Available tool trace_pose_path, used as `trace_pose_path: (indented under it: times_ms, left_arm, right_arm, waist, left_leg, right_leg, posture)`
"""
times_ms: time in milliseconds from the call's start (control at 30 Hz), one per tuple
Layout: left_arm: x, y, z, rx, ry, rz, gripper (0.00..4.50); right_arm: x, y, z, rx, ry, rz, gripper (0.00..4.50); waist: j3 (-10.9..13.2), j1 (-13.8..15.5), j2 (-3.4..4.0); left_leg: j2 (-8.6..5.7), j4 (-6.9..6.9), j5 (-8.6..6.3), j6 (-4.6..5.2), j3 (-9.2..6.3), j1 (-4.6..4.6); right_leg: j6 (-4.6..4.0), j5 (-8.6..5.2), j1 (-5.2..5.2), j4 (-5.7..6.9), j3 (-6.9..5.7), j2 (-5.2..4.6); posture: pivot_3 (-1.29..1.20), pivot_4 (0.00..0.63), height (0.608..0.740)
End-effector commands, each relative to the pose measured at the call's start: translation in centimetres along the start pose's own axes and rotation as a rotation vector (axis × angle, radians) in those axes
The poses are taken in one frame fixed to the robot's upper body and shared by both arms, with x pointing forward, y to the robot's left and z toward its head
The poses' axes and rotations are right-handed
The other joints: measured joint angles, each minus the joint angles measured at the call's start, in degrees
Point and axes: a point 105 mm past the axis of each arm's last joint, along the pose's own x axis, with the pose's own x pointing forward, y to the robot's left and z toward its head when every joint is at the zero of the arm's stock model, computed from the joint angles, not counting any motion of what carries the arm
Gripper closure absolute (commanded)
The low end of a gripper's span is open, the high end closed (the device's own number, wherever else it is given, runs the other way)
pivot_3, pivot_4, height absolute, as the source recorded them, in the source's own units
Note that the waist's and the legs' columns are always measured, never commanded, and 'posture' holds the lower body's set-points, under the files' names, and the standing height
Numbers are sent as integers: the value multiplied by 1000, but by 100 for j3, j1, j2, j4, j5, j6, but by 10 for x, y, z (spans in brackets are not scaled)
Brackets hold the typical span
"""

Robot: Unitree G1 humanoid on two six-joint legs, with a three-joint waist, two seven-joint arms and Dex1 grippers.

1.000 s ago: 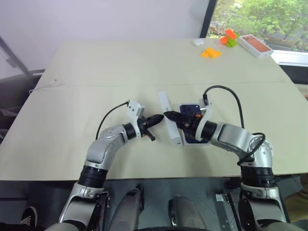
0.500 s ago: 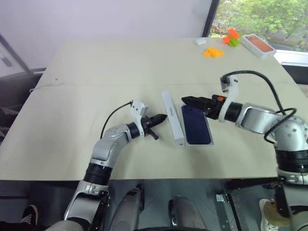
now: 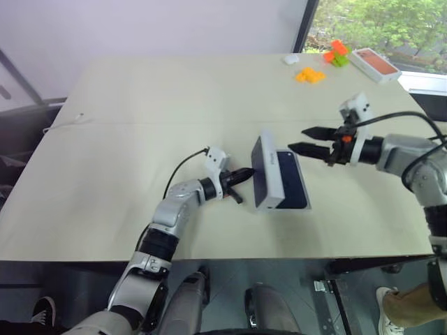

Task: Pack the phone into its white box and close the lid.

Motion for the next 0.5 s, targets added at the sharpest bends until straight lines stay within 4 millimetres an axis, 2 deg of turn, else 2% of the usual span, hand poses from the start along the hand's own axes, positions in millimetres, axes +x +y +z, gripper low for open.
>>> trace_pose_path:
  times_ms: [33, 133, 267, 500]
  left_arm:
    - [9, -6, 7, 50, -19, -35, 4500]
    - [12, -11, 7, 45, -21, -51, 4500]
    - [13, -17, 10, 51, -34, -66, 4500]
    - [18, -21, 11, 65, -34, -69, 4500]
  right_arm:
    - [-14, -13, 7, -138, 17, -44, 551]
    - [-22, -17, 4, -148, 41, -32, 551]
    - [-34, -21, -18, -254, 172, -15, 551]
    - [-33, -18, -32, -362, 234, 19, 551]
  waist:
    - [0, 4, 0]
    - [0, 11, 0]
    - [0, 16, 0]
    - [-4, -12, 6]
  left_leg:
    - [0, -1, 0, 0, -1, 0]
    - [-2, -6, 0, 0, 0, -5]
    - [-2, -5, 0, -1, -1, -7]
    - [-2, -1, 2, -3, 1, 4]
  right_leg:
    - [0, 0, 0, -1, 0, 0]
    - [1, -1, -5, -2, 0, -2]
    - [1, -1, -6, -3, -2, -2]
    - [2, 0, 0, 6, 2, -2]
  posture:
    - [0, 150, 740]
    - [0, 150, 740]
    - [0, 150, 740]
    - [0, 150, 740]
